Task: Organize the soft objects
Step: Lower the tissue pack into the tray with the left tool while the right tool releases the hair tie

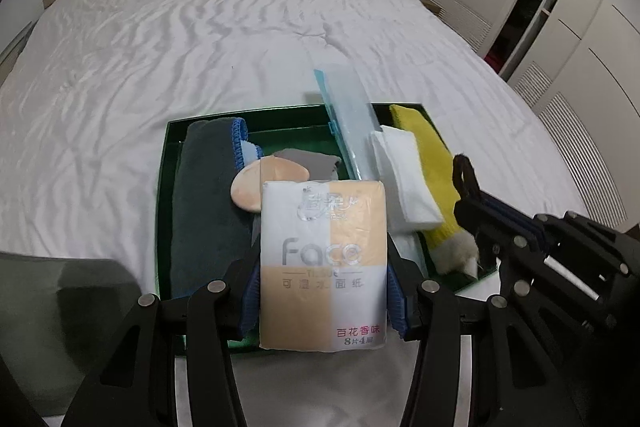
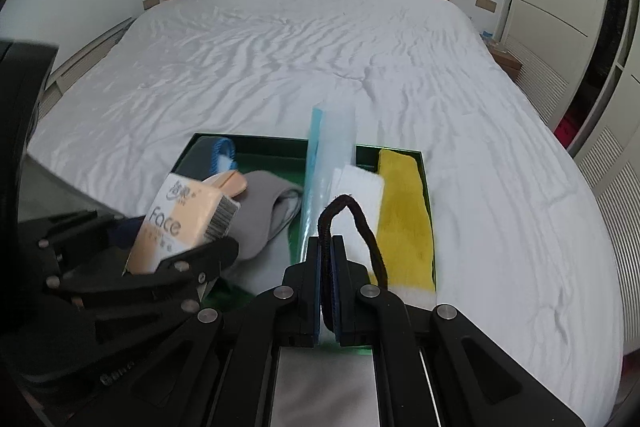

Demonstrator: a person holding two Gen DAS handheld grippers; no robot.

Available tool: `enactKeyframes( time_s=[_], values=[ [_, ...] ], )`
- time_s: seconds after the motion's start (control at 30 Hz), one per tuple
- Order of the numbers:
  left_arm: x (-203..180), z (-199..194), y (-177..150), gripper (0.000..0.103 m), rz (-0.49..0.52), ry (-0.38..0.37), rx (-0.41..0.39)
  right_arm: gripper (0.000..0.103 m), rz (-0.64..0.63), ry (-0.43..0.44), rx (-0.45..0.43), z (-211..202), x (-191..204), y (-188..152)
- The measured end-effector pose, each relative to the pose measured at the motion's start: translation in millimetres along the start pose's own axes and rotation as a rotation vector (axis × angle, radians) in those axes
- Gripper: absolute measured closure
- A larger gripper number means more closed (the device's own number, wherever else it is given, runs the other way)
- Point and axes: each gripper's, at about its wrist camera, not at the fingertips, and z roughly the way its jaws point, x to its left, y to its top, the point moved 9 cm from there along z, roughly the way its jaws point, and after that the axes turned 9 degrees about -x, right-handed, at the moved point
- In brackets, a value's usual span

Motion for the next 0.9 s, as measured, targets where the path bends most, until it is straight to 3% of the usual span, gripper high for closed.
enactKeyframes(
  time_s=[0.4, 0.9],
  values=[
    [16.8, 28.7, -11.2, 0.057, 0.021, 0.079, 0.024, 0.099, -0.022, 0.015, 0.069, 62.5, 0.4, 0.0],
    [18.0, 36.3, -18.6, 0.057, 0.037, 0.118, 0.056, 0.094, -0.046, -0.013, 0.131, 86.9, -3.3, -7.8]
  ],
)
